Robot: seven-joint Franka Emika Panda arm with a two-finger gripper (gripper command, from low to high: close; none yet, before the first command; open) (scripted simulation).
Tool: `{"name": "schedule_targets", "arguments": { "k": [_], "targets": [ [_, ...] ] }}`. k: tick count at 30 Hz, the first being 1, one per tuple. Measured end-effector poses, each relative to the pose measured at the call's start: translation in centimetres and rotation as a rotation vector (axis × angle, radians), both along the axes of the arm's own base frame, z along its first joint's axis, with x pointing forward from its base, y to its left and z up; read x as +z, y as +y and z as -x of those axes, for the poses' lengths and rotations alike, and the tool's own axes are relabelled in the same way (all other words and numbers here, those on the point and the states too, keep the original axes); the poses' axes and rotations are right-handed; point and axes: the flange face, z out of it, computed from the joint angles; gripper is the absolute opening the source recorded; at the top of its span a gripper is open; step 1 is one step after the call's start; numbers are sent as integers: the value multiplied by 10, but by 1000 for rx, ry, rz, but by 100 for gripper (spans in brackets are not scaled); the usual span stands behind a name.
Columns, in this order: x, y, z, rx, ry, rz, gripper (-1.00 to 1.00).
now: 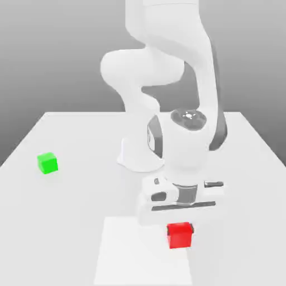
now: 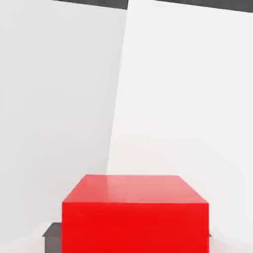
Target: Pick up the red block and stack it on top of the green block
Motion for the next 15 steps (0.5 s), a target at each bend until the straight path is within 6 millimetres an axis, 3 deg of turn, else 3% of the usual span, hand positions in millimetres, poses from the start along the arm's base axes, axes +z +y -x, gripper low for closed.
{"name": "schedule_targets", "arguments": {
  "k": [7,11,15],
  "targets": [
    [57,0,-1,1,-1,1,-100],
    [86,-87,-7,-180,-12,11,-100],
    [108,-171,9,-345,-22,21,-100]
  ]
}}
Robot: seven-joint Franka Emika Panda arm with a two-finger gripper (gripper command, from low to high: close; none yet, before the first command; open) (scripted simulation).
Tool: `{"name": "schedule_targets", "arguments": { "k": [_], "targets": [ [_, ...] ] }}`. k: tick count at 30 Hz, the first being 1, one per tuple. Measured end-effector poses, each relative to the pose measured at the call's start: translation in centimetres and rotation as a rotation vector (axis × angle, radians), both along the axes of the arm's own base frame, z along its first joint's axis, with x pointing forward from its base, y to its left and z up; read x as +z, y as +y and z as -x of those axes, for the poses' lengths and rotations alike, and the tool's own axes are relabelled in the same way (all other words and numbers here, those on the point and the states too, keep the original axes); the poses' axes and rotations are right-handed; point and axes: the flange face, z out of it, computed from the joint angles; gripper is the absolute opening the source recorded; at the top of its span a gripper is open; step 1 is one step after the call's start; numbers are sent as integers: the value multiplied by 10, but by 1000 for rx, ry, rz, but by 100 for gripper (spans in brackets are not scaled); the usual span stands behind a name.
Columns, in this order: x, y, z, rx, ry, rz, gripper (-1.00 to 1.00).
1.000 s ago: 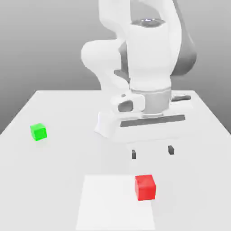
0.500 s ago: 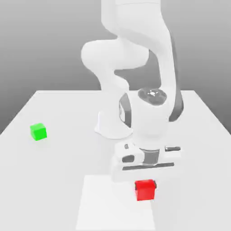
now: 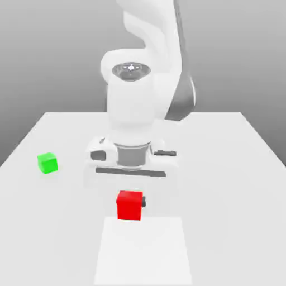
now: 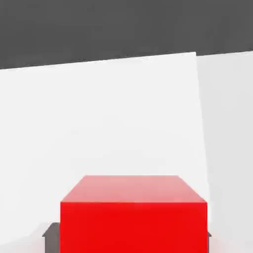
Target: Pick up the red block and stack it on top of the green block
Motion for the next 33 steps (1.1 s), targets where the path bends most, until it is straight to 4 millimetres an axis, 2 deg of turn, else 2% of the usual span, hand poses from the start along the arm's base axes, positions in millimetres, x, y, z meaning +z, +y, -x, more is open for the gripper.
{"name": "schedule_targets", "arguments": {
  "k": [3,7,10,13,15,18,20,23,31,32,33],
  "targets": [
    [12,-66,29,-147,-3,5,-100],
    [20,-141,86,-347,-3,6,-100],
    [21,-185,139,-496,-1,2,-100],
    [18,-216,197,-645,1,-5,-100],
    [13,-230,238,-742,3,-12,-100],
    [2,-240,297,-887,5,-25,-100],
    [-7,-242,320,-944,3,-31,-100],
    [-22,-243,326,-962,-1,-33,-100],
    [-68,-242,325,-957,2,-34,-100],
    [-71,-241,325,-955,4,-34,100],
    [-71,-241,326,-958,4,-34,100]
  ]
}}
